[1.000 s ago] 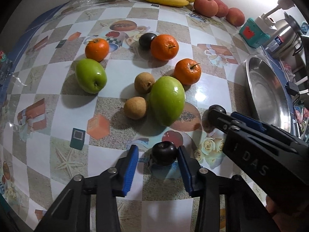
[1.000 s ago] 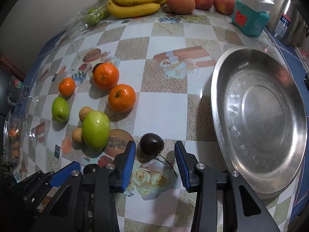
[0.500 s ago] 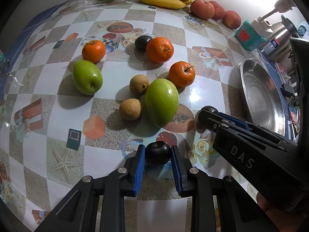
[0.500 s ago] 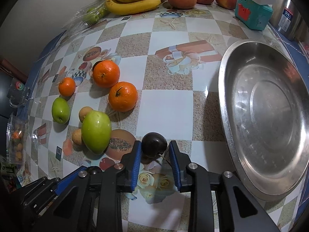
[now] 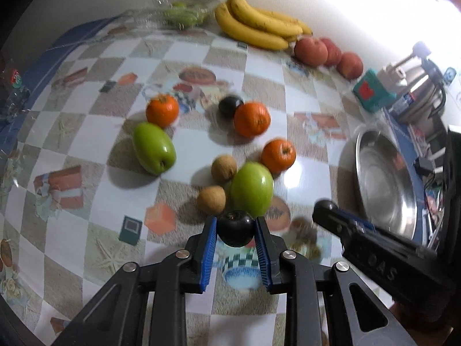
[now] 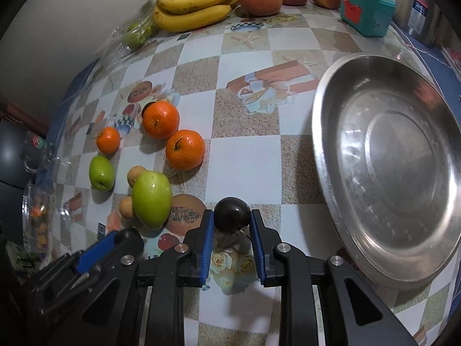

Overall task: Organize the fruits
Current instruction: 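Lift the dark plum with the right gripper and carry it over the steel basin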

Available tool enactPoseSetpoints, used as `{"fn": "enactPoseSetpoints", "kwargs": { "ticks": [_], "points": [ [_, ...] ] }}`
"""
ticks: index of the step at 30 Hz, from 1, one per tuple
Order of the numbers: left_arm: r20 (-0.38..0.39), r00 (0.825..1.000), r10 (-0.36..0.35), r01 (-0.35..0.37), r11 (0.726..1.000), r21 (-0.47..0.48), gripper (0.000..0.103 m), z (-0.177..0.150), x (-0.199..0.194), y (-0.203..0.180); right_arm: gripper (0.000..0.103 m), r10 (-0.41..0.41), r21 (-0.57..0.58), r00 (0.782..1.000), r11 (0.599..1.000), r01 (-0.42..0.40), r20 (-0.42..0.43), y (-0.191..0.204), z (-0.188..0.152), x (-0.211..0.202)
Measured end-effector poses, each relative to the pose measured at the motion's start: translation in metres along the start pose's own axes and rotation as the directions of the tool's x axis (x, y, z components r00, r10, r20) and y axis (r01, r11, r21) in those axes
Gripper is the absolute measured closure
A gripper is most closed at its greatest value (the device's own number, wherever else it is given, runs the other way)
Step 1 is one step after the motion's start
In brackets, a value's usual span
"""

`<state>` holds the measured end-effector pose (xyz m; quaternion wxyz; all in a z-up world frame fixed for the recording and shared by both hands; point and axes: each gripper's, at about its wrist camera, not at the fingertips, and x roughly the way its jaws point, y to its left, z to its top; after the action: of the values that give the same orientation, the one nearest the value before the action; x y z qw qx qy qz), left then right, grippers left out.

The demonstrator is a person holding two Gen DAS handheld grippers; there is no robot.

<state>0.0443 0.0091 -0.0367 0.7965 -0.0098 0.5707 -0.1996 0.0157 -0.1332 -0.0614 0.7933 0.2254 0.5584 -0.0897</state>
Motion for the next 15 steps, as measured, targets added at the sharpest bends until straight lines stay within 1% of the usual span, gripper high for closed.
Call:
{"fn": "enactPoseSetpoints", "kwargs": {
  "ticks": [3, 7, 11, 15],
  "points": [
    [0.045, 0.999, -0.009, 0.010, 1.000, -0.019, 0.075, 0.007, -0.005, 0.001, 0.077, 0.015, 0.021, 1.000, 1.000, -0.015, 0.014, -0.003, 0.000, -0.010],
    [0.092, 0.996, -0.019, 0.022, 0.999, -0.027, 0.075, 0.017, -0.011, -0.005, 0.077, 0.010, 0.052, 0.999, 0.999, -0.012, 0.046, -0.012, 0.002, -0.025],
    [0.107, 0.993, -0.046, 0.048, 0.999, -0.010, 0.075, 0.024, -0.012, -0.019, 0.077, -0.026, 0.103, 0.996, 0.995, 0.018, 0.084, -0.026, 0.004, -0.040],
    [0.130, 0.989, -0.065, 0.059, 0.997, 0.049, 0.075, 0.028, -0.013, -0.043, 0.077, -0.094, 0.151, 0.986, 0.986, 0.074, 0.134, -0.044, 0.007, -0.058]
  ]
}}
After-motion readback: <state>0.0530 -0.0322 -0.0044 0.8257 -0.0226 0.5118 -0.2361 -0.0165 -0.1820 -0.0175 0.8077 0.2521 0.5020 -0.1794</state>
